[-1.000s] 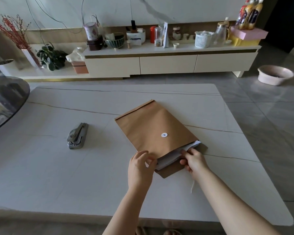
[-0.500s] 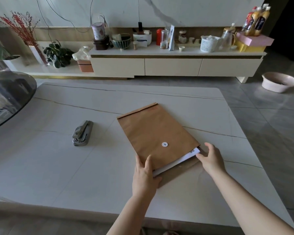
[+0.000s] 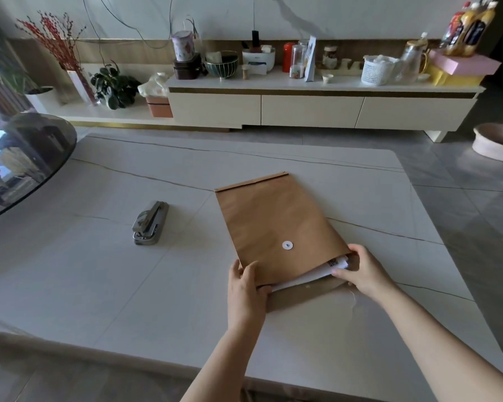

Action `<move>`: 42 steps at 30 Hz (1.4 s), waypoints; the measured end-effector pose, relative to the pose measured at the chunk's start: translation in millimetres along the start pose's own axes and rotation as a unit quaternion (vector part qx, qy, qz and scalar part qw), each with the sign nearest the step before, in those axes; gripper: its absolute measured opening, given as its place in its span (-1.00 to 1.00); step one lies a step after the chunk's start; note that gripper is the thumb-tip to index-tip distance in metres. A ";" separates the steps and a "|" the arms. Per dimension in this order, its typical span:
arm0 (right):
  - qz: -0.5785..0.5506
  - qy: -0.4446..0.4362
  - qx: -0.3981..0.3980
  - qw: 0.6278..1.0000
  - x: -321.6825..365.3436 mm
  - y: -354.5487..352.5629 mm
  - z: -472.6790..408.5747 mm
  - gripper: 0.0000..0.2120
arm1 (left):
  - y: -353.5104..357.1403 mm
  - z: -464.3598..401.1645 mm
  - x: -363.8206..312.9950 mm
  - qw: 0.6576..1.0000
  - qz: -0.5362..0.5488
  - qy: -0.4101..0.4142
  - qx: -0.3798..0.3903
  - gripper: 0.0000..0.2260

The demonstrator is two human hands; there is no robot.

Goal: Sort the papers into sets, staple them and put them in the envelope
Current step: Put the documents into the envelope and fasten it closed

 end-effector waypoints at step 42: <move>-0.007 -0.290 -0.060 0.955 227.7 -128.1 165.0 -0.60 | -226.7 37.3 -170.4 0.977 0.117 0.168 -0.051 -0.88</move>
Point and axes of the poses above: each hand's wrist, its own z-axis away from the middle knuckle, its own y-axis out of the palm, x = y × z, the point moved 5 cm from there along -z, towards the middle knuckle, and after that the axes turned 11 degrees about -z, right-handed, at the moved point
